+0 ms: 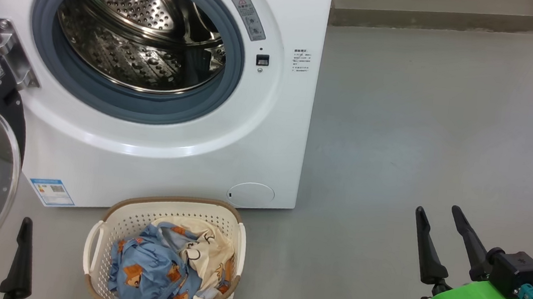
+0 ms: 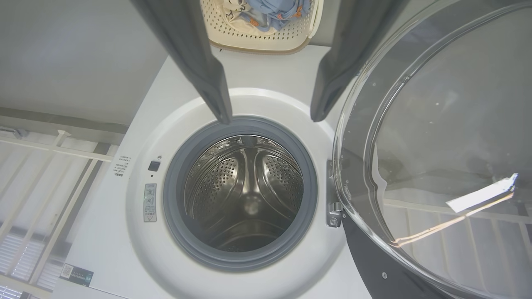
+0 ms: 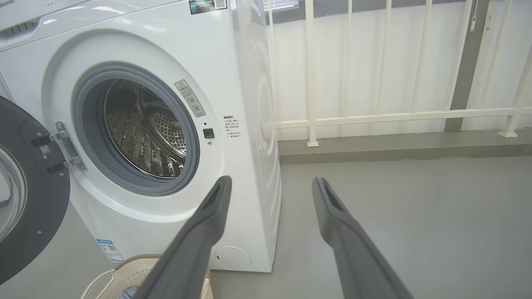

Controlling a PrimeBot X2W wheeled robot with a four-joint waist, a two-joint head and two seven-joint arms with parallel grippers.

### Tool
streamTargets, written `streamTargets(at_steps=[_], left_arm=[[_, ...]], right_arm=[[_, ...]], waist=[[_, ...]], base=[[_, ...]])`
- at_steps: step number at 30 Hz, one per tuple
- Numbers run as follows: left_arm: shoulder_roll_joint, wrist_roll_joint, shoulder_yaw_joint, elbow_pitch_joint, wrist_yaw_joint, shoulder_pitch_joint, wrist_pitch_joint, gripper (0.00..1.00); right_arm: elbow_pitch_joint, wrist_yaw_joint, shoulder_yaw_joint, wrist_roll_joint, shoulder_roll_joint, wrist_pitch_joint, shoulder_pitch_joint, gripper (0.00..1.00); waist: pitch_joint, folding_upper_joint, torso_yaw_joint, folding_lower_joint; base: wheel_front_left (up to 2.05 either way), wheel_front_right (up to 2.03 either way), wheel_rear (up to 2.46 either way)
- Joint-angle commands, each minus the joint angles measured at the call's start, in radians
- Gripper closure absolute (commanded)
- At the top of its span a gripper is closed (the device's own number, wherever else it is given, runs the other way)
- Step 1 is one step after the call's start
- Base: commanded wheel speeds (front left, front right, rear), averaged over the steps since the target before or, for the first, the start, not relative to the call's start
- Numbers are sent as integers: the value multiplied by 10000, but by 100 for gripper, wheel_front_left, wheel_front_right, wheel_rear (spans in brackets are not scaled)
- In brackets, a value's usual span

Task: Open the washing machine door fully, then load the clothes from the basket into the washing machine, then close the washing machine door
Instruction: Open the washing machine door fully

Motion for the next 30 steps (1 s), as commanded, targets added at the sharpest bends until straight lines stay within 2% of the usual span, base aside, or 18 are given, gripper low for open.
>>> streamTargets(at_steps=[1, 30], left_arm=[[257, 64, 431, -246, -25, -222, -107, 0], [-16, 1018, 884, -264, -340, -147, -107, 0]], right_arm=[[-297, 75, 142, -86, -128, -92, -221, 0], [-248, 75, 105, -91, -77, -92, -120, 0]], waist=[[2, 0, 13, 0], [30, 0, 95, 0]], base=[[0, 0, 0], [0, 0, 0]])
